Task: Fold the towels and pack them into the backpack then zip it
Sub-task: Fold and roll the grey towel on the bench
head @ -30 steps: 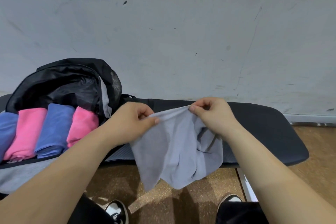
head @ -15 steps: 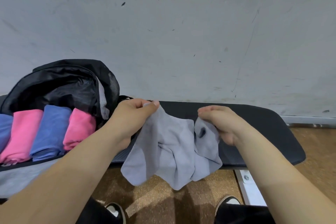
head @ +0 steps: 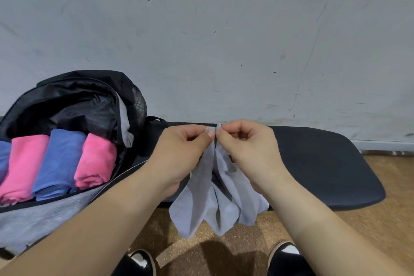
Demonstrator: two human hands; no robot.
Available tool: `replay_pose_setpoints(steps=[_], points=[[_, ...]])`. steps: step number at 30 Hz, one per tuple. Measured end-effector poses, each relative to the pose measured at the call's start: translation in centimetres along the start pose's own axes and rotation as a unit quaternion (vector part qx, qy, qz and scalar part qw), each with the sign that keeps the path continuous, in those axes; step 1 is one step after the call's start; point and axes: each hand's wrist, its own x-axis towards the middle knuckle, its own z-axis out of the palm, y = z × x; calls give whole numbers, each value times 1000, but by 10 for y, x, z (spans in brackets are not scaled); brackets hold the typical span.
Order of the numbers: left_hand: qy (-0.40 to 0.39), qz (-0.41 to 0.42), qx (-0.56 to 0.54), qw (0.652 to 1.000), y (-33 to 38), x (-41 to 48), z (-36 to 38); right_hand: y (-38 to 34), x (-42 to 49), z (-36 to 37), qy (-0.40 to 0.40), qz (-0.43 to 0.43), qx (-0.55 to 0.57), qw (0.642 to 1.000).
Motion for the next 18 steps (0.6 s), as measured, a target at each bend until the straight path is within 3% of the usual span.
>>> replay_pose_setpoints(steps=[3, 12, 18], points=[[21, 4, -8, 1000, -1, 3, -3, -1, -4, 3, -17, -20, -12, 1000], [-36, 11, 5, 999, 4, -1, -9, -3, -9, 2, -80, -112, -115, 984], [-36, 47, 18, 998, 8, -3, -19, -9, -7, -6, -166, 8, 20, 986]])
